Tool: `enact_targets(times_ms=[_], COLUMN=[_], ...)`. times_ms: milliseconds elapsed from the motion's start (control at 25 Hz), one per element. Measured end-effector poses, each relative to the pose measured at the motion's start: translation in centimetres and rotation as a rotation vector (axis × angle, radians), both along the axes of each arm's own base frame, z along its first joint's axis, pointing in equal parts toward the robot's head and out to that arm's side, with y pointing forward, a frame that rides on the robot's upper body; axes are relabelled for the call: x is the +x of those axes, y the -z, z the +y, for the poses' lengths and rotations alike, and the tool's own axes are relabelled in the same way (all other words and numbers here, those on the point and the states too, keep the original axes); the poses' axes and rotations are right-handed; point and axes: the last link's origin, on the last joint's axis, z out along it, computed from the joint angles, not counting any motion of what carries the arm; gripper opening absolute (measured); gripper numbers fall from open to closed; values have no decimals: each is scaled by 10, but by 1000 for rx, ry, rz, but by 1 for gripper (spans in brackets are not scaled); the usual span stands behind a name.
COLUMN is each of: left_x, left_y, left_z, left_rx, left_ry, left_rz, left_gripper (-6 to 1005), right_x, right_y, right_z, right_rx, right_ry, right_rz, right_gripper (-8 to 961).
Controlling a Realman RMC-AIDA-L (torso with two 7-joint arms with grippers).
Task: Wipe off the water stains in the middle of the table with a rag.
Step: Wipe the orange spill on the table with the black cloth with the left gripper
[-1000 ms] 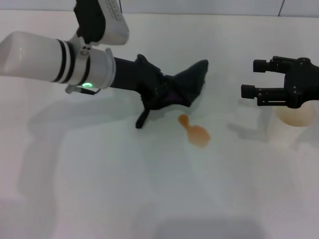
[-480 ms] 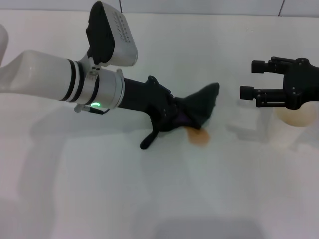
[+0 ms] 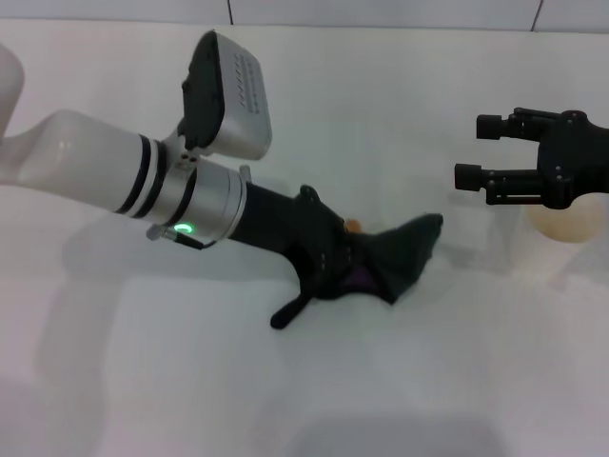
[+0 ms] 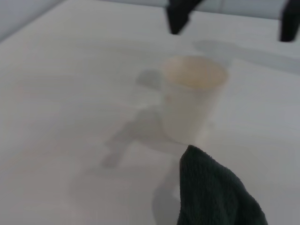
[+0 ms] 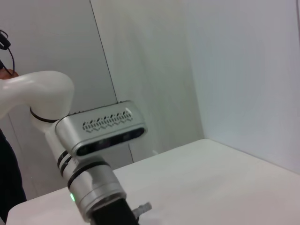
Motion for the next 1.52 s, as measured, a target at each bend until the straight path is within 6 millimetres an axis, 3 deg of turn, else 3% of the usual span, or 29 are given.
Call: enact_targets(times_ms=[440,1160,1520], left_x=[3,-15,-14], left_y=[2,-4,-9], left_z=[-9,23,36], left_rx=[-68,127,172], left_ry=[45,76,113], left_rz=[16,168,259], left_gripper=[67,67,67], right_x=[-1,0,3], right_y=[1,2,2], right_z=[0,-2,-4], right_rx=[-1,-6,-8], right_ry=[-6,0,9], right_rz=[-4,-6,-4], right_gripper=[807,800,797])
